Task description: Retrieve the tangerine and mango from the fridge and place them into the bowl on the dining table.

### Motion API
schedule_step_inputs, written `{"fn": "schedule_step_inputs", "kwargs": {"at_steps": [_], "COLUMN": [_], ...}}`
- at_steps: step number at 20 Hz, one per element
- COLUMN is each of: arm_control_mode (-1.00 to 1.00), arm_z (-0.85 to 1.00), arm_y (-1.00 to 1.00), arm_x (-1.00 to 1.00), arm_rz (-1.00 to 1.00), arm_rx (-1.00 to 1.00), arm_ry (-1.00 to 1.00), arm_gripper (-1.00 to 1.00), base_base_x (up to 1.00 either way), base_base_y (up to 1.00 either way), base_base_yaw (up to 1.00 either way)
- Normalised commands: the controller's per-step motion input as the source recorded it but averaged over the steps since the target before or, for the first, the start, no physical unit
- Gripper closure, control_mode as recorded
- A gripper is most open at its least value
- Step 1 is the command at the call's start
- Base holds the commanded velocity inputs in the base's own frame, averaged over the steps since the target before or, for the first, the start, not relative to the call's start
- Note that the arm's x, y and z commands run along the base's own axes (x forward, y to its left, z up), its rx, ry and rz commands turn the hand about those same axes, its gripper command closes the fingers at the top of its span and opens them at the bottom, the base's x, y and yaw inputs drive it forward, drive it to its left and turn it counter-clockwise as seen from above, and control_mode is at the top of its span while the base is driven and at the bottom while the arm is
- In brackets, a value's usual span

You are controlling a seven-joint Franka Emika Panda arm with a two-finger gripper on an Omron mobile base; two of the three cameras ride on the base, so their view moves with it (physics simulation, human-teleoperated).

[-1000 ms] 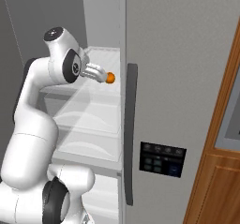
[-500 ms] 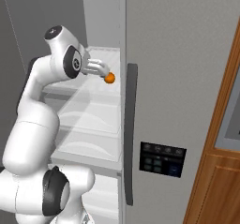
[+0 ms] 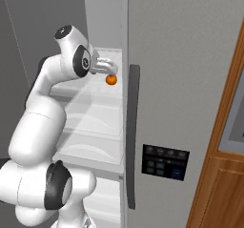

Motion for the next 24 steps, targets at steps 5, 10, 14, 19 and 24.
{"fn": "schedule_step_inputs", "kwargs": {"at_steps": [5,10,14,19,24], "arm_control_mode": [-1.00,-1.00,-1.00,-1.00,-1.00], "arm_z": [-0.17,-0.22,-0.14,-0.05,-0.04], "arm_y": [-0.10,0.00,0.00,0.00,0.01], "arm_x": [0.19,0.17,0.19,0.24,0.20], "arm_rz": [0.00,0.00,0.00,0.00,0.00], "arm_rx": [0.00,0.00,0.00,0.00,0.00], "arm_ry": [0.00,0.00,0.00,0.00,0.00], "arm_gripper": [-1.00,-1.00,-1.00,-1.00,-1.00], "base_base_x": [0.00,0.00,0.00,0.00,0.00], "base_base_y": [0.00,0.00,0.00,0.00,0.00], "base_base_yaw": [0.00,0.00,0.00,0.00,0.00]}}
